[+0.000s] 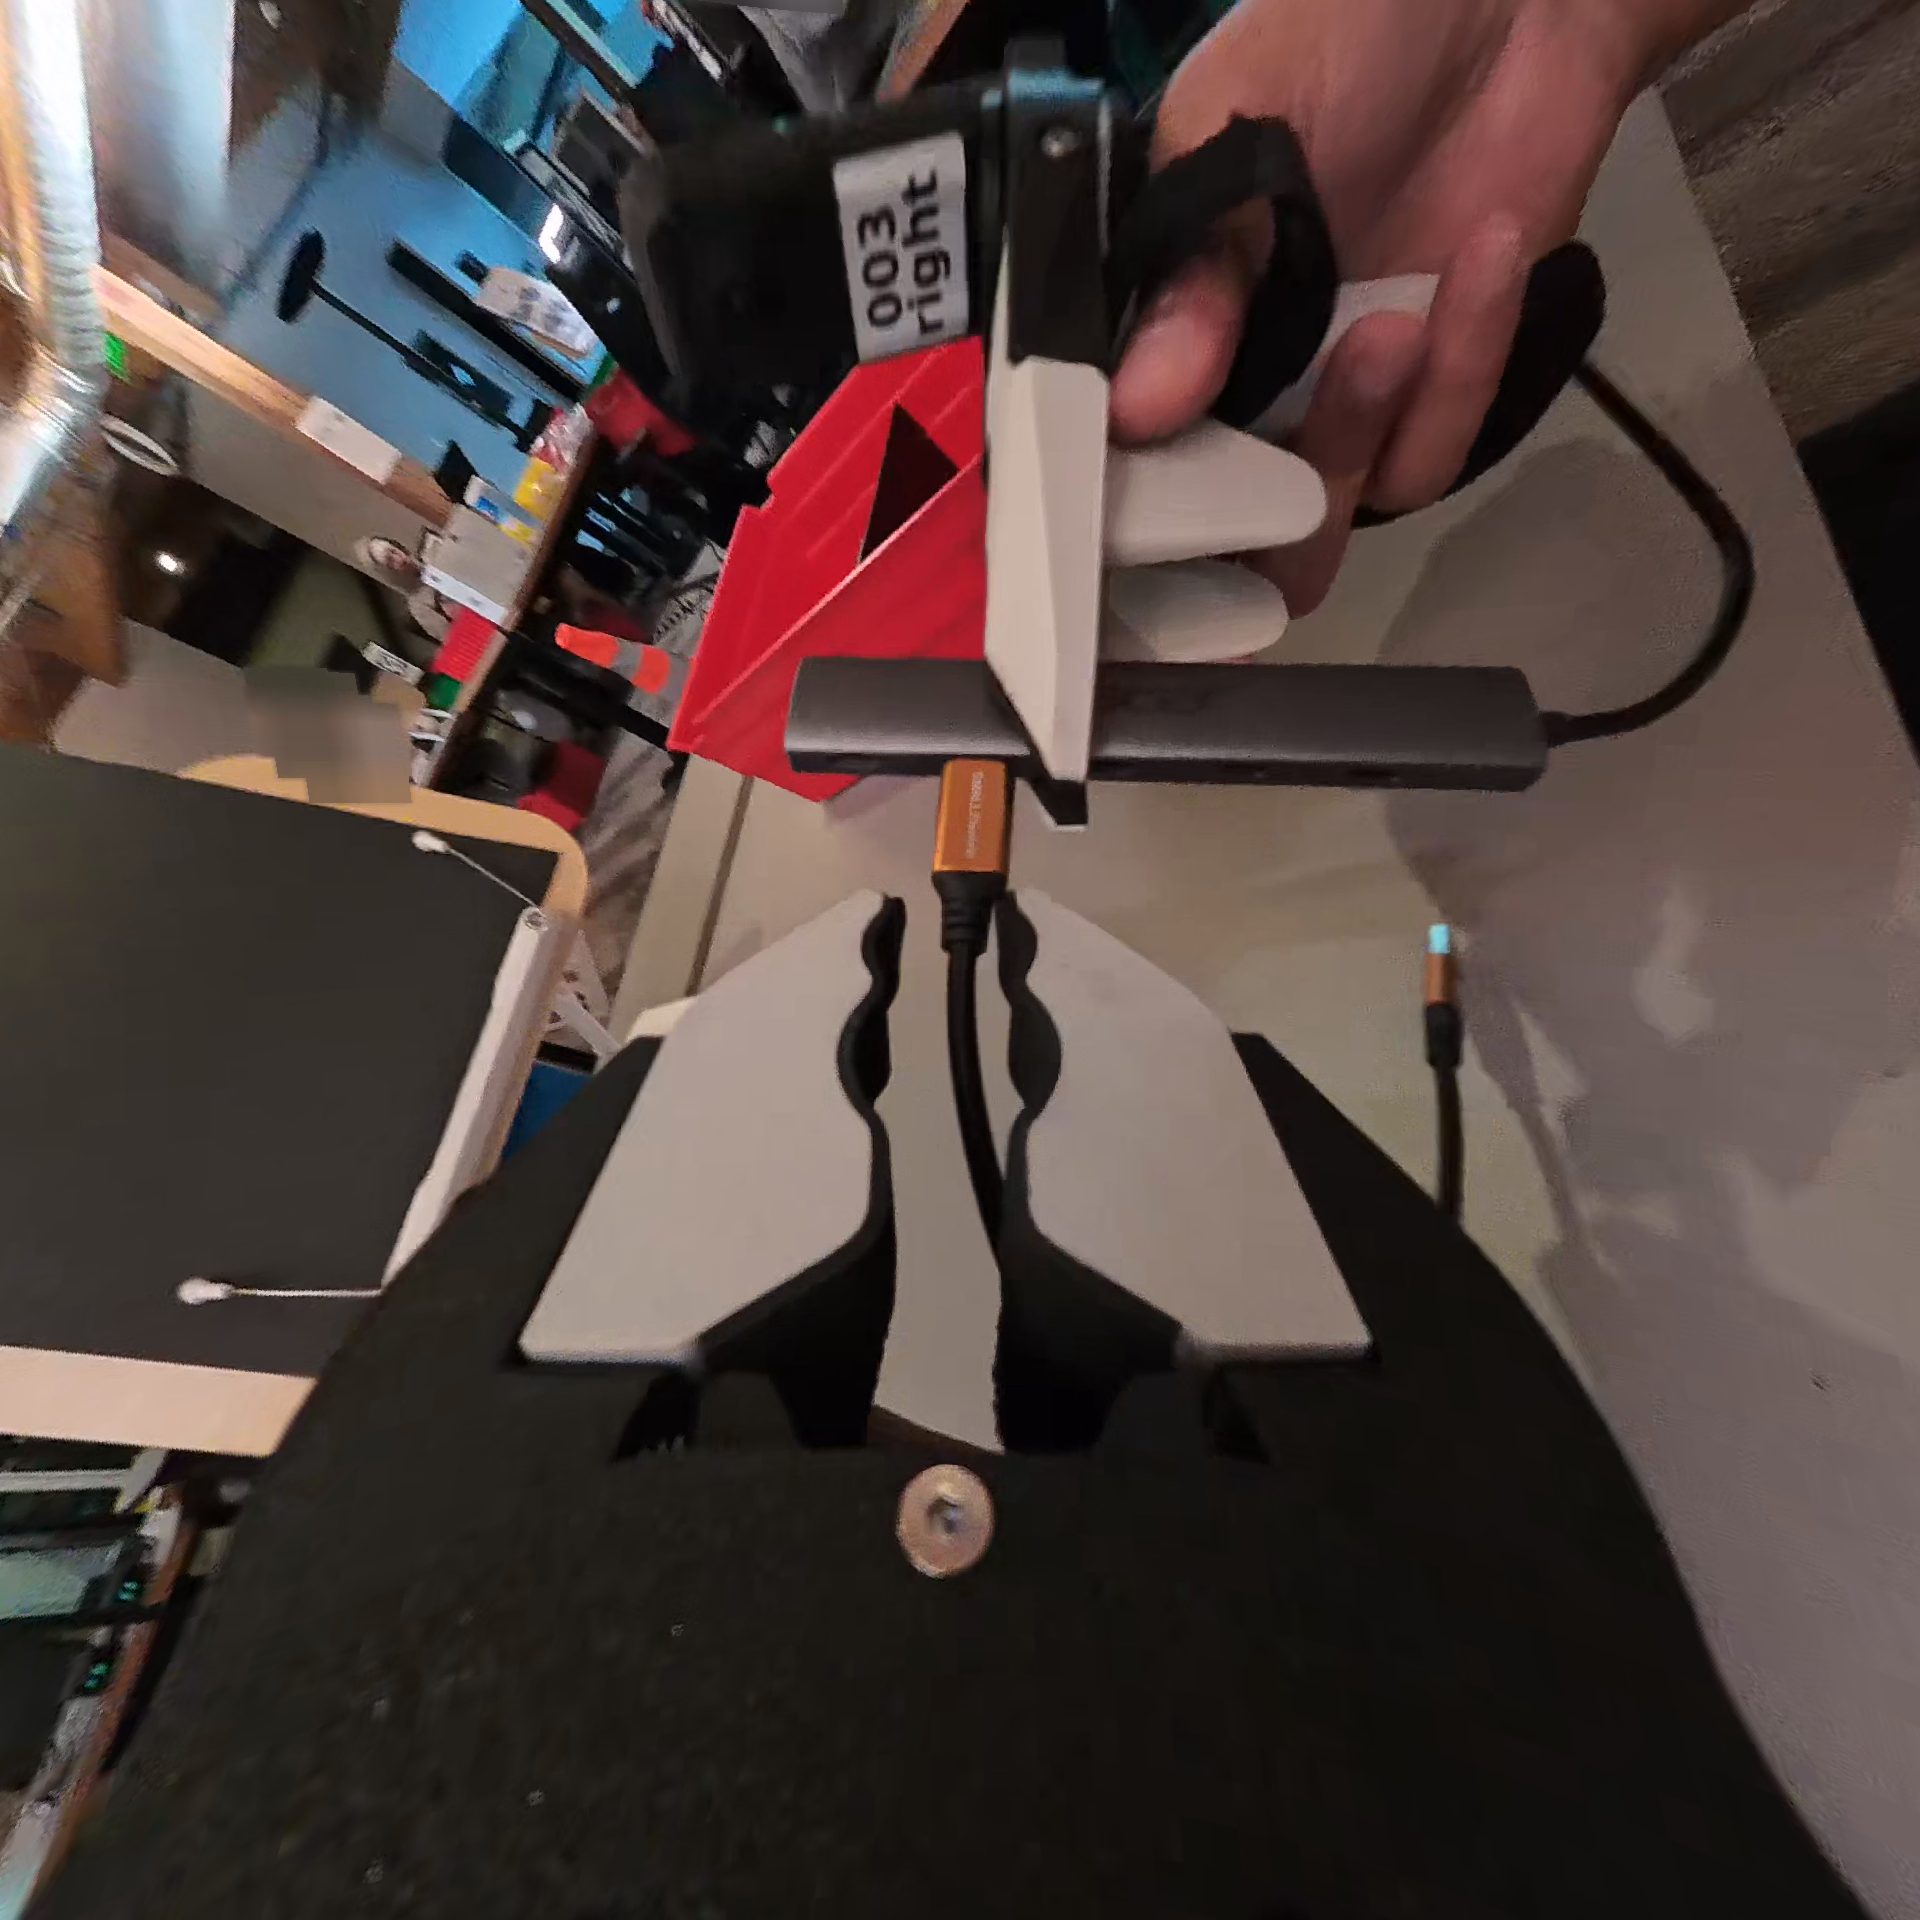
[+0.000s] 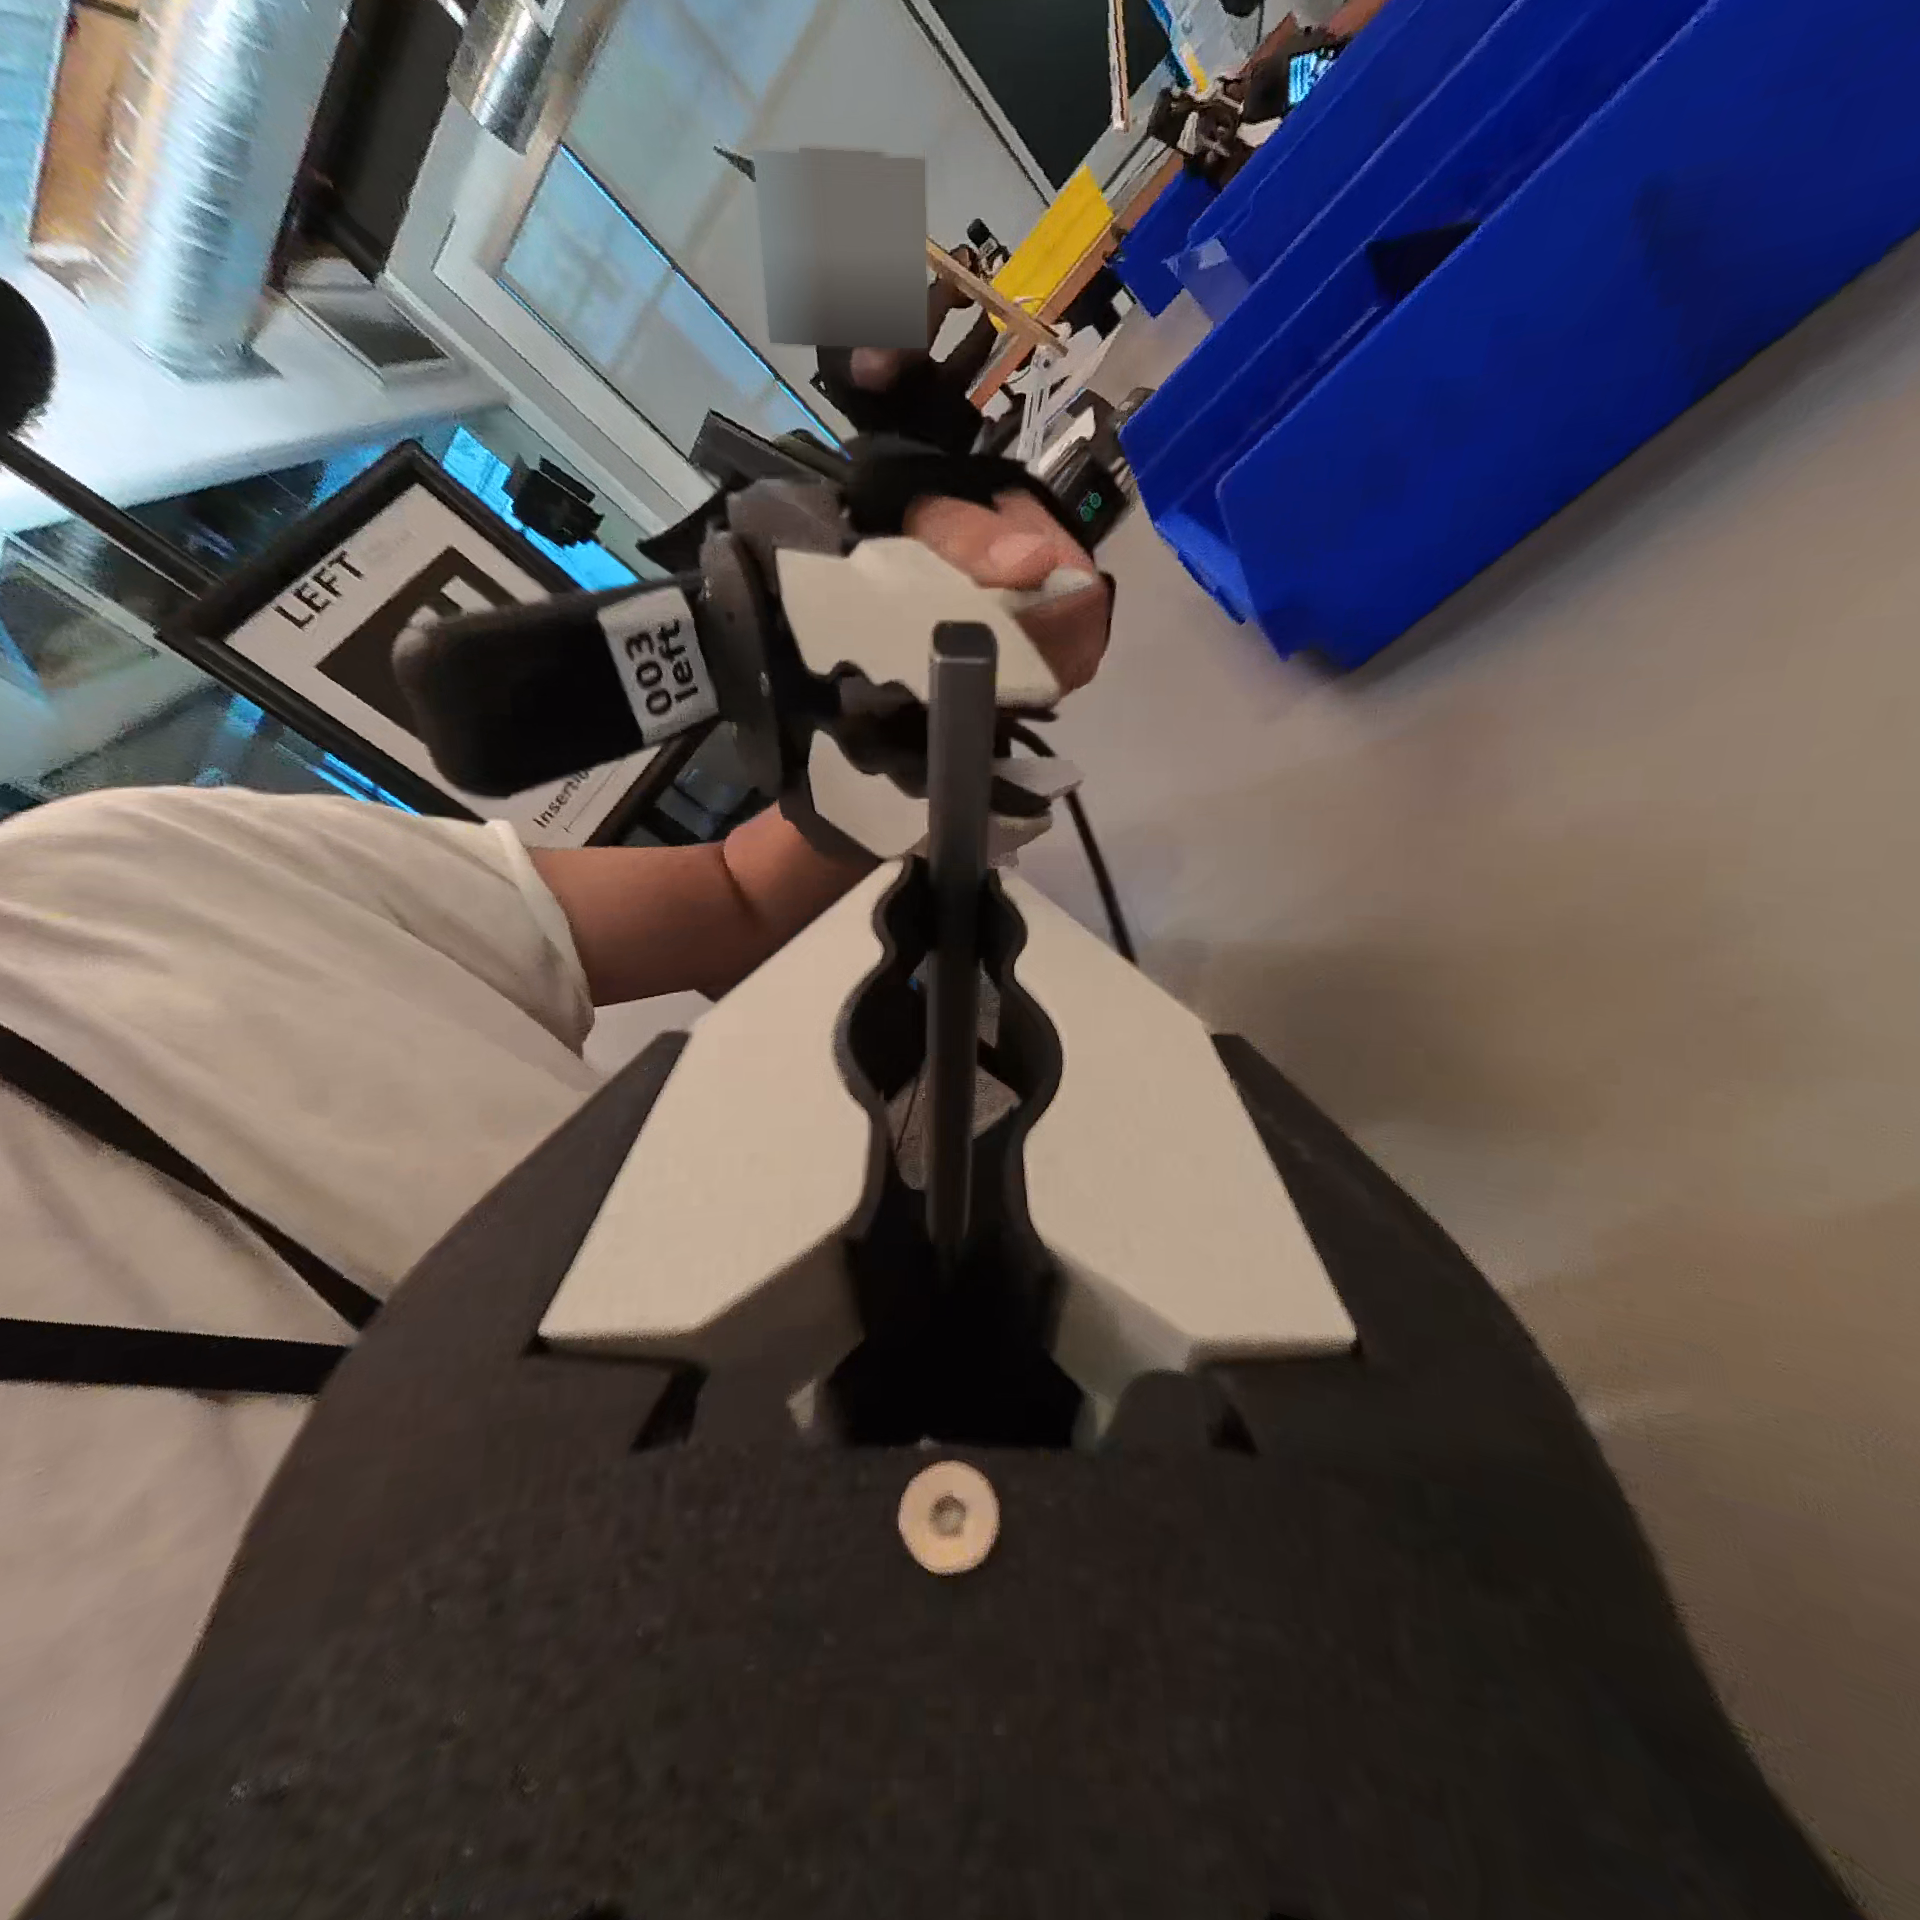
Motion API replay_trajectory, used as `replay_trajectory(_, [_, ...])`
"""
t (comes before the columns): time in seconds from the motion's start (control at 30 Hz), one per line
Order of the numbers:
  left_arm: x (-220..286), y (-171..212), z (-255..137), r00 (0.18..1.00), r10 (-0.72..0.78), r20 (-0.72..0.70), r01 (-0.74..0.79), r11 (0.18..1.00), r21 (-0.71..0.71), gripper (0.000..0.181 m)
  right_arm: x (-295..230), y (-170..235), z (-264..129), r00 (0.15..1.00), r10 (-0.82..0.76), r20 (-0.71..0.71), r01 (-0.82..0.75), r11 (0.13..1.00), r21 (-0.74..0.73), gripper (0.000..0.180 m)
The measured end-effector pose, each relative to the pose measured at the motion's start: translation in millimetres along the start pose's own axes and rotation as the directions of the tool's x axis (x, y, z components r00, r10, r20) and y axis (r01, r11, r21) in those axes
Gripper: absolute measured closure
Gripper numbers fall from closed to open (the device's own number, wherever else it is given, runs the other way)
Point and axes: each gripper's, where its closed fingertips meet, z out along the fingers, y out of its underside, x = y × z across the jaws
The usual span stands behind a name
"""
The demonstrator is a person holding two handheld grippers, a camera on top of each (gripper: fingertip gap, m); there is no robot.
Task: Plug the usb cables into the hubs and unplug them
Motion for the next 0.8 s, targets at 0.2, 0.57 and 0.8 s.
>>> replay_trajectory(0.2, [6.4,-10.4,5.0,1.0,0.022,0.0,-0.022,0.999,0.043,0.168,1.1,5.2,-2.3,0.998,0.054,0.046,-0.053,0.999,-0.009,0.172])
replay_trajectory(0.57, [10.7,2.7,8.5,0.989,-0.101,-0.108,0.107,0.993,0.048,0.168,16.4,4.4,-1.8,1.0,0.01,-0.024,-0.01,1.0,0.022,0.172])
replay_trajectory(0.8, [12.3,4.4,17.5,0.965,-0.158,-0.211,0.193,0.968,0.158,0.168,24.3,-21.4,-27.6,0.997,0.003,-0.075,0.008,0.989,0.148,0.162])
